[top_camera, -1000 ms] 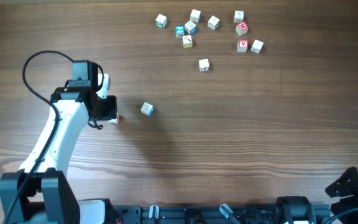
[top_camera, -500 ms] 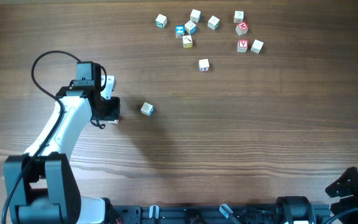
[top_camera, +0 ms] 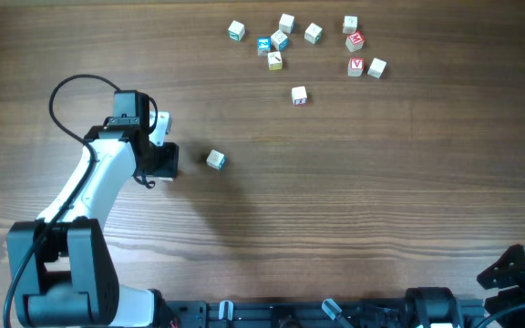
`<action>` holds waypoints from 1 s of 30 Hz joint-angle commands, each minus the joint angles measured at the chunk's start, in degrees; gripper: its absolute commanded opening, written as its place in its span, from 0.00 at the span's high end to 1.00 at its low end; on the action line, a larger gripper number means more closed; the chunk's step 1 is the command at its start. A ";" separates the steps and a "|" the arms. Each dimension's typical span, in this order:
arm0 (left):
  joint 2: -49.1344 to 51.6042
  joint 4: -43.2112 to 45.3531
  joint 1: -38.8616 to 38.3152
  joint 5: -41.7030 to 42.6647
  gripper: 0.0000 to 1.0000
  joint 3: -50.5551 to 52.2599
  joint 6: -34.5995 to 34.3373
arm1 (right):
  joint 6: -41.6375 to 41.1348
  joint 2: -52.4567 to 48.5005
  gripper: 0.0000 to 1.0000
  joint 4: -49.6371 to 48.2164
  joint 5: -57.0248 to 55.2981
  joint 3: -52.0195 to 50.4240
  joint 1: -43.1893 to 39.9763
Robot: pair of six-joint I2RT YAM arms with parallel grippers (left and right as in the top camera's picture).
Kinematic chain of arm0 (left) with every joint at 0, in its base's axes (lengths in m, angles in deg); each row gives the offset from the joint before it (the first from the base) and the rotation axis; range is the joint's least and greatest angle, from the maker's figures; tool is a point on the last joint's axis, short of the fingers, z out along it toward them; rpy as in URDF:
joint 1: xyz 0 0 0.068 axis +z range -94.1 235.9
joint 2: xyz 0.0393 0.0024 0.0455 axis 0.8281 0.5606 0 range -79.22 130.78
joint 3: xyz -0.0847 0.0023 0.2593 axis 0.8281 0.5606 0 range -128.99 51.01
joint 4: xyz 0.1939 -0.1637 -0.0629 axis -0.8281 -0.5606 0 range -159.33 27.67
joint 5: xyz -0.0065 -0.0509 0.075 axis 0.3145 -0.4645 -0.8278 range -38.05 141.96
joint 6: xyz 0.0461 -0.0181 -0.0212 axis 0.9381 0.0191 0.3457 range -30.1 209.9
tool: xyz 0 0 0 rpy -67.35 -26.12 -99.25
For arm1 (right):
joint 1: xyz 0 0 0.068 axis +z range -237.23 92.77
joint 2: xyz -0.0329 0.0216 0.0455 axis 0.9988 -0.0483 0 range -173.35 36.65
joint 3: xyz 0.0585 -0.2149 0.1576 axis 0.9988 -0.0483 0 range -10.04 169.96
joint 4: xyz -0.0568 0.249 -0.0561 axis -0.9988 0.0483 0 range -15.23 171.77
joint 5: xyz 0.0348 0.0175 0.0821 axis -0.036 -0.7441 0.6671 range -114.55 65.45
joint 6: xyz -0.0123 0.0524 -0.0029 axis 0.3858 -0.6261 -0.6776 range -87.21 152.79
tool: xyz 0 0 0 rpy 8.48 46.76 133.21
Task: Form a tower
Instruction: 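Reach the left gripper toward the white block marked 3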
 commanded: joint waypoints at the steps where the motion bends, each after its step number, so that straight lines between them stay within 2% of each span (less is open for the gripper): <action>1: 0.63 0.90 0.26 0.72 0.29 0.55 0.33 | -0.31 0.33 0.00 -0.13 -0.94 0.17 -0.17; 2: 0.63 1.31 0.28 0.70 0.22 0.52 0.33 | -0.33 0.33 0.00 -0.13 -0.94 0.15 -0.17; 3: 0.61 1.75 0.28 0.70 0.03 0.37 0.31 | -0.33 0.33 0.00 -0.13 -0.94 0.17 -0.17; 4: 0.52 1.79 0.26 0.72 0.00 -0.57 0.00 | -0.33 0.35 0.00 -0.13 -0.94 0.17 -0.17; 7: -0.70 1.66 0.26 0.72 0.00 -6.95 -0.15 | -0.33 0.33 0.00 -0.13 -0.94 0.17 -0.17; 9: -1.60 0.33 0.20 0.87 0.00 -14.34 -2.58 | -0.33 0.35 0.00 -0.13 -0.94 0.17 -0.17; 13: -1.62 -5.44 -2.05 8.90 0.00 -25.44 -3.39 | -0.35 0.33 0.00 -0.13 -0.94 0.17 -0.17; 20: 2.45 -8.11 -12.07 8.85 0.00 -25.68 0.55 | -0.31 0.33 0.00 -0.13 -0.94 0.17 -0.17; 28: 15.61 -10.45 -13.03 8.85 0.00 -22.91 0.87 | -0.33 0.33 0.00 -0.13 -0.94 0.17 -0.17; 30: 15.89 -10.40 -13.03 8.85 0.00 -19.10 4.59 | -0.33 0.35 0.00 -0.13 -0.94 0.17 -0.17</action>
